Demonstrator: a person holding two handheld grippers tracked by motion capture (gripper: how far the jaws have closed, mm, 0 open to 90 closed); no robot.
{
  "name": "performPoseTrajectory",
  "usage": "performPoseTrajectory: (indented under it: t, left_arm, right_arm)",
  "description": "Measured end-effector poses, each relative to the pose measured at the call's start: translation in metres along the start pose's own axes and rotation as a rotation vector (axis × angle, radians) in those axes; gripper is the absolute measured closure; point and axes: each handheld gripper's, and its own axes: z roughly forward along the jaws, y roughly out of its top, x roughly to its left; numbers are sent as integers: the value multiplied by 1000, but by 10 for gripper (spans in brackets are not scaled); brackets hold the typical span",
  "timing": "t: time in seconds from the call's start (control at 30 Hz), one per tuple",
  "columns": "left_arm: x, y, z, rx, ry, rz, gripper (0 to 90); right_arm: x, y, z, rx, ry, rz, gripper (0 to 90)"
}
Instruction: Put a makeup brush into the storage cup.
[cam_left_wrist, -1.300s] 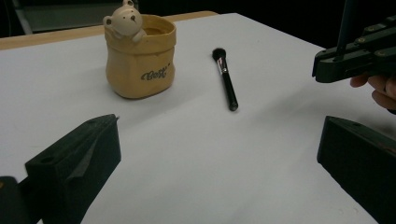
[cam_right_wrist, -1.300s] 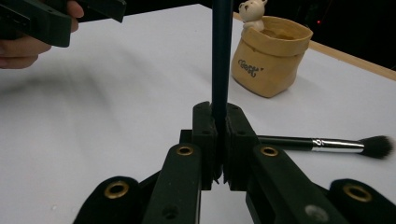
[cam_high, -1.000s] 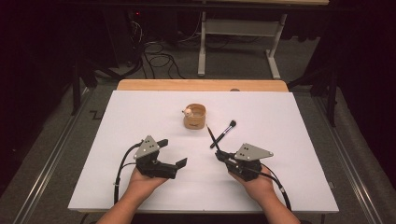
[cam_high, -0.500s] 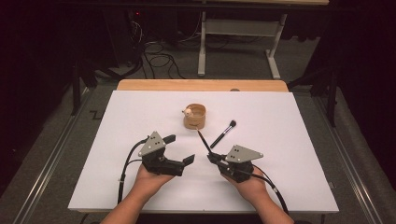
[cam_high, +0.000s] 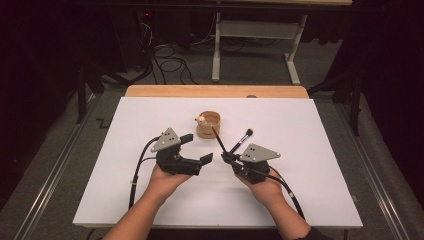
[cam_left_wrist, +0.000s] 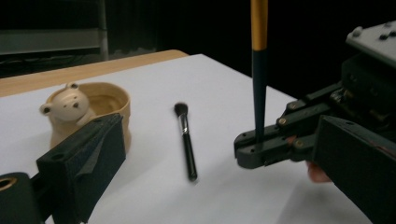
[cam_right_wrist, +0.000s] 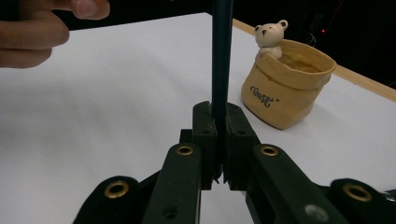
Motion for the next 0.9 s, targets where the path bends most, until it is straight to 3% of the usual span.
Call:
performPoseTrajectory:
  t: [0.17,0.23,0.33,0.53,0.9]
  left_arm:
    - [-2,-5,7,-17,-33,-17,52]
    - [-4,-7,7,-9,-40,-3,62]
    - [-3,-9,4,-21,-55,-25,65]
    - [-4,-14,1,-18,-67,-23,110]
    - [-3,-17,-6,-61,-126,-57,389]
  right_arm:
    - [6,-5,2,2,17,-1,863]
    - [9,-7,2,13,23,-4,863]
    - [12,-8,4,20,32,-10,863]
    - [17,-11,7,35,51,-24,863]
    - [26,-15,8,52,83,-37,863]
